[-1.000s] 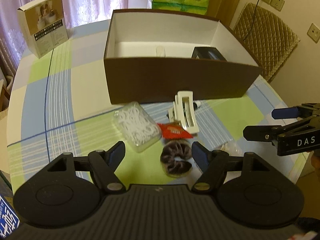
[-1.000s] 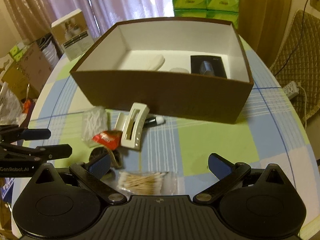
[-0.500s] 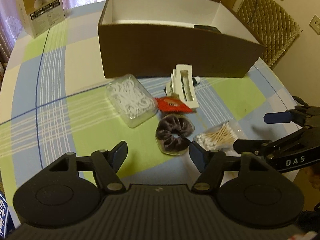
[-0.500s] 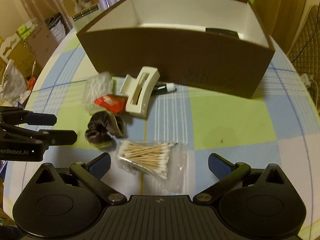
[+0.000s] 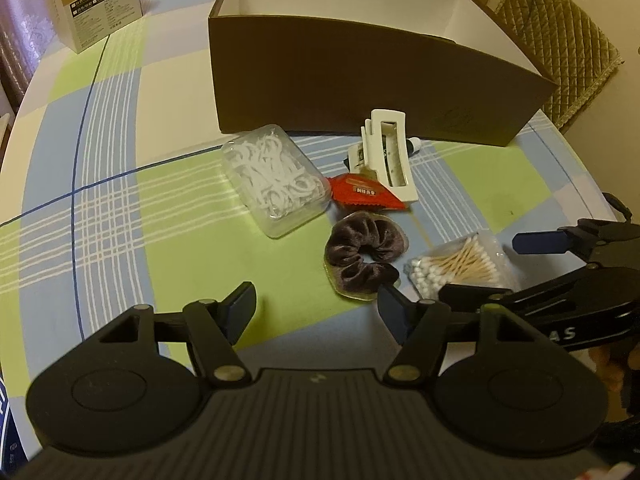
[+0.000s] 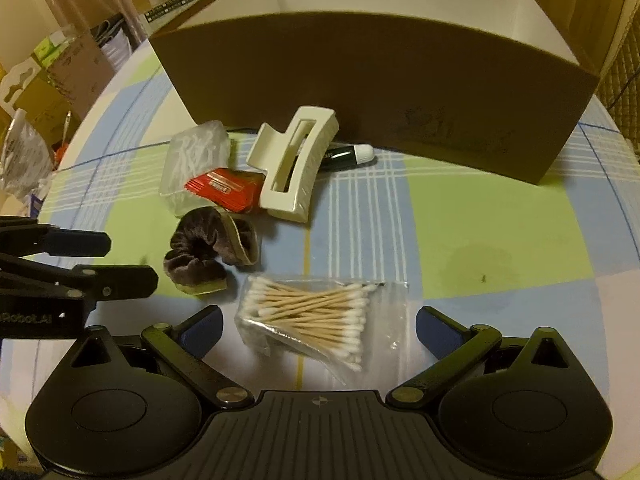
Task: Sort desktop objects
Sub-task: 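Grasp brown velvet scrunchie with left tool while right tool grasps cotton swab bag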
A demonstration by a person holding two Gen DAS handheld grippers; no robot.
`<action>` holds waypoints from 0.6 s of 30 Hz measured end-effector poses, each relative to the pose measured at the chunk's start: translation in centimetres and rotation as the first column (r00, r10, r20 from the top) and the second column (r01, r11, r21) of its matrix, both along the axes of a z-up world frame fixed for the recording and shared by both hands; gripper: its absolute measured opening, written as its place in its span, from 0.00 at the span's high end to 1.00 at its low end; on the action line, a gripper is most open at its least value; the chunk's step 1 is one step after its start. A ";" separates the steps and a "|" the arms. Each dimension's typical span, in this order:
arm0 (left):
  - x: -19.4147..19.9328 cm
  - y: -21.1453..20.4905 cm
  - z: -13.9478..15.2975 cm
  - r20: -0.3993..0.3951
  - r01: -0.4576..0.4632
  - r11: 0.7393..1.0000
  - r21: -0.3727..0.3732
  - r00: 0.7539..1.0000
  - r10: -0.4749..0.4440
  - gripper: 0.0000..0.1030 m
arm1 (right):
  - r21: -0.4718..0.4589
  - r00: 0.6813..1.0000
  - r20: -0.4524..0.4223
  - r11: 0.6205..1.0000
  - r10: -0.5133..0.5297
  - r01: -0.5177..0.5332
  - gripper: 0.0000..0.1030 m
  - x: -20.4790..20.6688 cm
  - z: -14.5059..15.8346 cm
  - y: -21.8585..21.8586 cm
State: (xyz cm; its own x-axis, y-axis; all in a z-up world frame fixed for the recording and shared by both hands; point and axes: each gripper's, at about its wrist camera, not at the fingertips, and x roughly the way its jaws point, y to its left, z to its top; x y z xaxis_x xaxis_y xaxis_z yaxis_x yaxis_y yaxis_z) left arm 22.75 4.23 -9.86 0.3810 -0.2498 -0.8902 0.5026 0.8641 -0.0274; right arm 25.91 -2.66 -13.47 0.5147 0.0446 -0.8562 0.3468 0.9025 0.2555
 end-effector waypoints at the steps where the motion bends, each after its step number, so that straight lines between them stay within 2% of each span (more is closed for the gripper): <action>1: 0.0 0.0 -0.1 0.000 0.000 1.000 0.002 1.000 0.000 0.39 | -0.004 1.000 0.001 1.000 -0.003 0.003 0.02 0.1 -0.2 0.1; 2: 0.1 -0.1 -0.1 0.000 0.002 1.000 0.003 1.000 -0.002 0.39 | -0.010 1.000 0.004 1.000 -0.002 0.002 0.02 0.2 -0.4 0.2; 5: 0.1 -0.2 -0.3 -0.002 0.004 1.000 0.001 1.000 -0.004 0.40 | -0.040 1.000 0.006 0.999 0.022 -0.022 0.18 0.3 -1.0 0.5; 9: 0.3 -0.4 -0.5 -0.007 0.007 1.000 -0.002 1.000 -0.007 0.40 | -0.049 0.999 0.011 0.997 0.054 -0.053 0.32 0.0 -1.1 0.6; 13: 0.5 -0.8 -0.9 -0.019 0.020 1.000 -0.014 1.000 -0.020 0.40 | -0.074 0.998 0.007 0.995 0.066 -0.065 0.34 -0.4 -0.9 0.2; 18: 0.8 -1.8 -1.4 -0.020 0.043 0.999 -0.026 0.999 -0.043 0.40 | -0.073 1.000 -0.006 0.997 0.000 0.000 0.34 -1.3 -0.9 -1.7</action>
State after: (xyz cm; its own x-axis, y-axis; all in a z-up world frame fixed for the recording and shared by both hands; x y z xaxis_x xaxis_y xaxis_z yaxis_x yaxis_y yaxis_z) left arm 23.54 2.38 -11.28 0.3516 -0.2885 -0.8906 0.5382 0.8407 -0.0598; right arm 24.56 -4.33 -14.38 0.5092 -0.0181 -0.8605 0.3480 0.9188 0.1866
